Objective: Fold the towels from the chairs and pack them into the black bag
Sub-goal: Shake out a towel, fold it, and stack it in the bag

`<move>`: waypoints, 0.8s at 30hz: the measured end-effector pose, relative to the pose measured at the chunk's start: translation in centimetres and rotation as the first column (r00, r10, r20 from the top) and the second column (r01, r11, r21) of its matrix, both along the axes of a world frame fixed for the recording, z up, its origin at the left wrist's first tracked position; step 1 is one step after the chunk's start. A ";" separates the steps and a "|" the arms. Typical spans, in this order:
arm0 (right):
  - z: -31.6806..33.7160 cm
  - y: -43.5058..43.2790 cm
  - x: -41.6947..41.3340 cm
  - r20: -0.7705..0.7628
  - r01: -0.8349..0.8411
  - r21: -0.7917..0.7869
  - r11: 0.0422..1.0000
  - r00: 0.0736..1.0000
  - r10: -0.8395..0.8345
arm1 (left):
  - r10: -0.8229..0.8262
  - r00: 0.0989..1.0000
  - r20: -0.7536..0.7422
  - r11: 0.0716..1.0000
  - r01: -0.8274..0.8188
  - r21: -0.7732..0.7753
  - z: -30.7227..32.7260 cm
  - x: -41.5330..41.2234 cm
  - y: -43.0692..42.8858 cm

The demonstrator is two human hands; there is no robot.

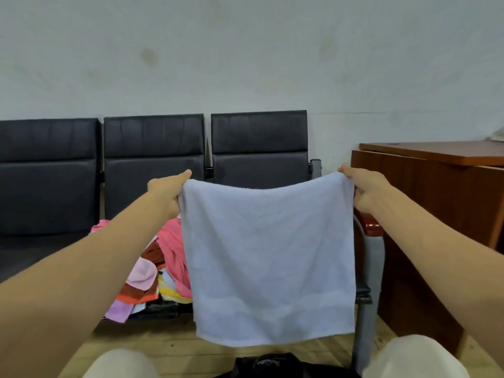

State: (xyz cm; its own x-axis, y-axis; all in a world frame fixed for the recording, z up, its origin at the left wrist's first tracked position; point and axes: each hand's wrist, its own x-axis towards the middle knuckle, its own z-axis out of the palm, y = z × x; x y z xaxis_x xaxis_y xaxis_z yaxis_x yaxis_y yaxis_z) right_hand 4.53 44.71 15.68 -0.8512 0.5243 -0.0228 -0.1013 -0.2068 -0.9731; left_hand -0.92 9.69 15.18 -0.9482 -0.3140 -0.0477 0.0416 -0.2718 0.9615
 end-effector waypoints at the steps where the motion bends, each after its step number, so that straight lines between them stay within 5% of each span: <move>1: 0.0 0.0 0.1 -0.023 -0.026 -0.010 1.000 0.999 0.026 | -0.059 0.998 0.028 0.996 0.057 0.074 0.1 0.0 -0.5; 5: 0.2 0.2 0.4 -0.117 -0.110 0.036 0.993 0.987 0.114 | -0.132 0.991 -0.019 0.991 0.133 0.029 0.2 0.2 -1.0; 11: 0.1 0.6 0.5 -0.136 -0.006 0.428 0.904 0.988 0.071 | -0.063 0.977 -0.204 0.858 -0.051 -0.511 0.3 0.5 -1.4; 15: -0.5 0.5 0.6 -0.146 0.123 0.716 0.687 0.989 -0.026 | -0.051 0.988 -0.146 0.912 -0.013 -0.411 0.5 0.7 -1.5; 19: -0.5 0.3 0.4 -0.146 0.111 0.695 0.711 0.989 -0.012 | -0.015 0.995 -0.101 0.965 -0.012 -0.261 0.7 1.3 -1.3; 24: -0.2 0.5 0.5 -0.126 0.060 0.685 0.726 0.991 0.036 | -0.070 0.991 -0.117 0.963 0.037 -0.268 0.3 1.1 -1.4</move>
State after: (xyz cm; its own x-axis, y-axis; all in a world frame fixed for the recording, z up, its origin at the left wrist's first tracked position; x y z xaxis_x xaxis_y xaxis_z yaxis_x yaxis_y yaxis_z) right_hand 4.99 45.24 15.47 -0.8148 0.3654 0.4500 -0.2263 0.5142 -0.8273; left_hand 0.22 8.32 15.50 -0.9572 -0.2479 0.1495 0.1576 -0.0130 0.9874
